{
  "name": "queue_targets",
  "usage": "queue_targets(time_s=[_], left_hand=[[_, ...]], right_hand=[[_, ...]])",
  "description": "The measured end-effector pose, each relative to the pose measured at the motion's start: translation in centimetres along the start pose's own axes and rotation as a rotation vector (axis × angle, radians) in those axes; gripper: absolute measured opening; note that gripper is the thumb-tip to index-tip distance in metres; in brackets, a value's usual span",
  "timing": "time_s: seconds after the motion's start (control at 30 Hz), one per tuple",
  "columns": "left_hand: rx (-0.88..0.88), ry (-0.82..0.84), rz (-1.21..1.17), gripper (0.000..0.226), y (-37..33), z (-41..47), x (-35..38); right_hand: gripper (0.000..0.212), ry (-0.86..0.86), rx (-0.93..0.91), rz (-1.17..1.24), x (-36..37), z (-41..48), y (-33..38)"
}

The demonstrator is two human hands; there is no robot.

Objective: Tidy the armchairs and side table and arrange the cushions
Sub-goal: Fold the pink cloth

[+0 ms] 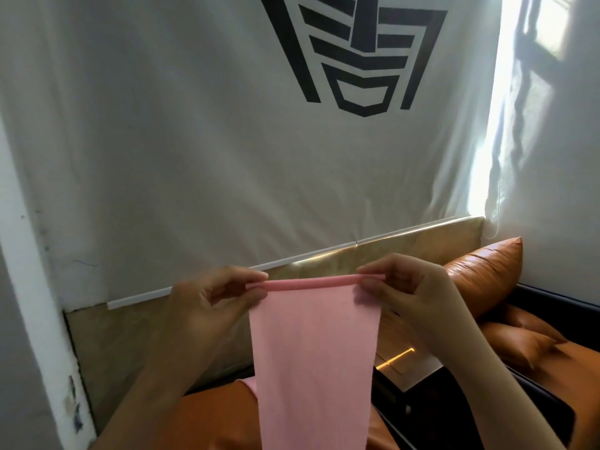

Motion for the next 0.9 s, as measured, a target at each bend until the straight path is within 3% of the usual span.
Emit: queue_targets(time_s=[0.33,0.4,0.53,0.63,0.73,0.9], left_hand=[[-0.143,0.113,-0.395,0.018,-0.8,0.9,1.1],[-0.146,0.124,-0.394,0.018,-0.9,1.0,1.0],[-0.069,0.145,-0.307,0.012,-1.2,0.9,0.5],[-0.054,0.189,-0.338,0.011,-1.7,0.7,0.3],[-0.119,0.226,-0.448,0.044,-1.4,0.6,0.4],[-0.23,0.256,-0.648,0.051,-1.2,0.6,0.7]], right_hand=[[0.004,-0.068,-0.047,0.096,-0.2,0.4,0.4],[0.009,-0.063,-0.04,0.161,-0.5,0.5,0.5],[0.043,-0.021,0.009,0.283,-1.0,0.3,0.5],[0.042,0.01,0.037,0.396,-1.3,0.1,0.6],[0.035,0.042,0.022,0.481,-1.6,0.1,0.7],[0.043,0.045,0.023,0.412,-2.3,-0.1,1.2]])
Point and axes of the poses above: each hand's wrist, its own z-axis towards the middle knuckle, its own x-axis out of the palm, y = z × x, the point moved 1 cm from there along z, towards the middle knuckle, and after that the axes turned 10 degrees about -x, right-handed, at the moved point
